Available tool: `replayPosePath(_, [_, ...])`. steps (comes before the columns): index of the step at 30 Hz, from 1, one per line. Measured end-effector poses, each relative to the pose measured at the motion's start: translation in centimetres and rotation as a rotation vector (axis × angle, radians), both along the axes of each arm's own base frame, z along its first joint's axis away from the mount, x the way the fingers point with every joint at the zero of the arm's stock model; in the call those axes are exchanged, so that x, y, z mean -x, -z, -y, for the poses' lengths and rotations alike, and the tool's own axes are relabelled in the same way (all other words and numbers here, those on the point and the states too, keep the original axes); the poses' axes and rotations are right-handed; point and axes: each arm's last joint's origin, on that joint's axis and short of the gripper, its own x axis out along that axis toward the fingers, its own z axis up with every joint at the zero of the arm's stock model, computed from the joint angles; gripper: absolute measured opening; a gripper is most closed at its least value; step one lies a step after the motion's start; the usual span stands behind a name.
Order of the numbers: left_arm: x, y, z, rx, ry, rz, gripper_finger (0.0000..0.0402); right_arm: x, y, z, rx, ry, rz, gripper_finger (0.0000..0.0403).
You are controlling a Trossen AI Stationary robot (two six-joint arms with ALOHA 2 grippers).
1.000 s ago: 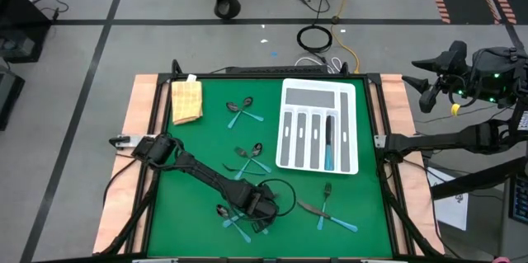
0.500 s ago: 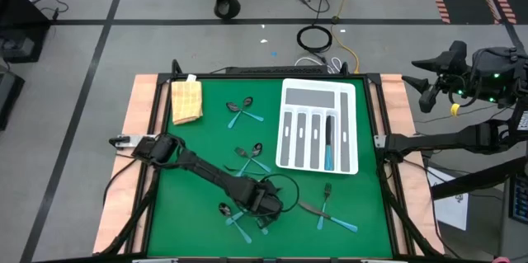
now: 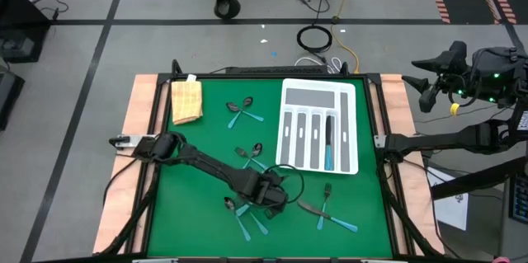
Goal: Sort silverware
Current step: Put the blue table knife into the silverware tray with the other blue table knives
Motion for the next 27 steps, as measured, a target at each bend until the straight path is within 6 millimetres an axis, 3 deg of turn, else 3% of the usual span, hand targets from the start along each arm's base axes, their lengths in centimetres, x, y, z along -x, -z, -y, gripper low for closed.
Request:
replayPosePath(7, [-0.2,-1.4,-1.1,-0.04,-0.087,0.064,0.0038,0.0,0.0,0.0,0.0,0.0,0.0,0.0215])
replayPosePath(16, [-0.9,-4.7,-4.2,-0.009,-0.238,0.21,0.0038,0.0,0.0,0.0,0.0,0.0,0.0,0.0215])
replayPosePath(21, [-2.1,-6.4,-6.7,0.054,-0.354,0.356,0.0038,0.0,0.0,0.0,0.0,0.0,0.0,0.0215])
replayPosePath(27, [-4.9,-8.0,-11.1,0.136,-0.475,0.616,0.0038,0.0,0.0,0.0,-0.004,0.005,0.004,0.0215])
